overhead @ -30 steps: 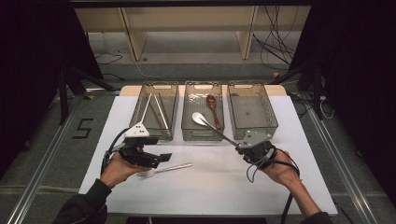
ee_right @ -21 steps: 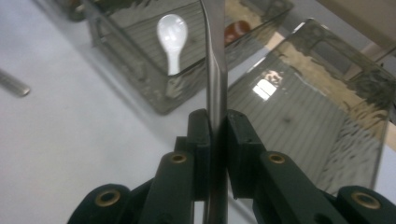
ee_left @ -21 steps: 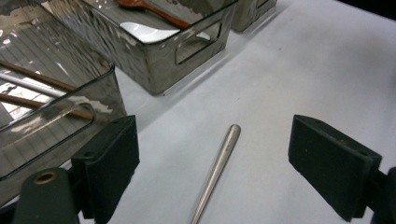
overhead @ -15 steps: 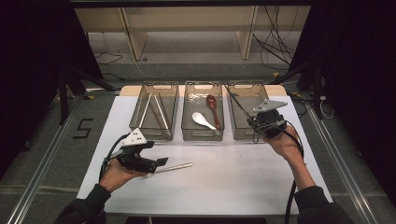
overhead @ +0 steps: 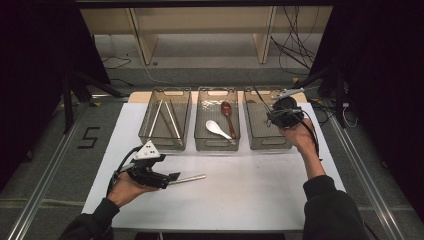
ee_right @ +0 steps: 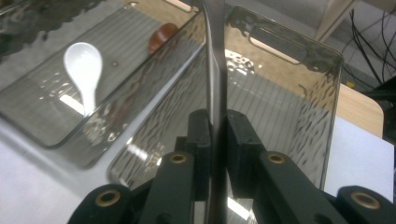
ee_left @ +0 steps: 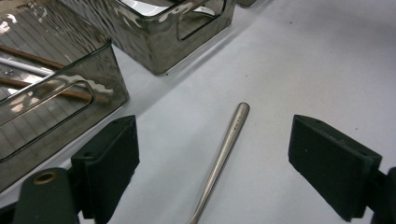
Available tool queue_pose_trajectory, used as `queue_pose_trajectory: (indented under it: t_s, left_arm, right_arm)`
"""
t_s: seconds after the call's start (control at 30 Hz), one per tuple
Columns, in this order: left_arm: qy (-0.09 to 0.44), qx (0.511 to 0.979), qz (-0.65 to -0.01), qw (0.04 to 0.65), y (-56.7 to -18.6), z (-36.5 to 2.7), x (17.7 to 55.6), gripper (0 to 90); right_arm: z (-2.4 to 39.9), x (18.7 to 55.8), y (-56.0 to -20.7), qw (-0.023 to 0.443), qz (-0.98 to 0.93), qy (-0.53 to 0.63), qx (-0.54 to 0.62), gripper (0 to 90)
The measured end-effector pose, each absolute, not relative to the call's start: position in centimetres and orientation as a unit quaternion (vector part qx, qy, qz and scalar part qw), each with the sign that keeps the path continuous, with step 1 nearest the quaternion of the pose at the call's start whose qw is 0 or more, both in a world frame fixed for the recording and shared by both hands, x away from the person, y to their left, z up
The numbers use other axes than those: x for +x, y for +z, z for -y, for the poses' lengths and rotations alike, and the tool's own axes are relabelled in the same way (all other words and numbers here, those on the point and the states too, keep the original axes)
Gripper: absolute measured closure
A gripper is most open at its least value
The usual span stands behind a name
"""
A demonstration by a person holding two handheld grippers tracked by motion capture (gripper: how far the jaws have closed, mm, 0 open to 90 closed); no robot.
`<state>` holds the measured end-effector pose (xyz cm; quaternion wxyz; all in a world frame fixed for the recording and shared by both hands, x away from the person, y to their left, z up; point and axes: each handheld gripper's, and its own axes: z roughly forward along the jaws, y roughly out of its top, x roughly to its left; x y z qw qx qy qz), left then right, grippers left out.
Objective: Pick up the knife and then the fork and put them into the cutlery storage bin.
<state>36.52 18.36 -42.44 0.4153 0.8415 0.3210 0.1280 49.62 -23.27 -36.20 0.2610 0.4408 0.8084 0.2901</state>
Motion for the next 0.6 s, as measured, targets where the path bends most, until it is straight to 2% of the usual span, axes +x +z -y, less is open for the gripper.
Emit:
queue_pose_trajectory:
  t_s: [0.6]
  left_arm:
    - [0.124,0.844,-0.321,0.412,-42.6,-18.3,36.6,15.7]
  right_arm:
    - [23.1,52.4,-37.6,0.247,-0.796,0.257,0.489,81.8]
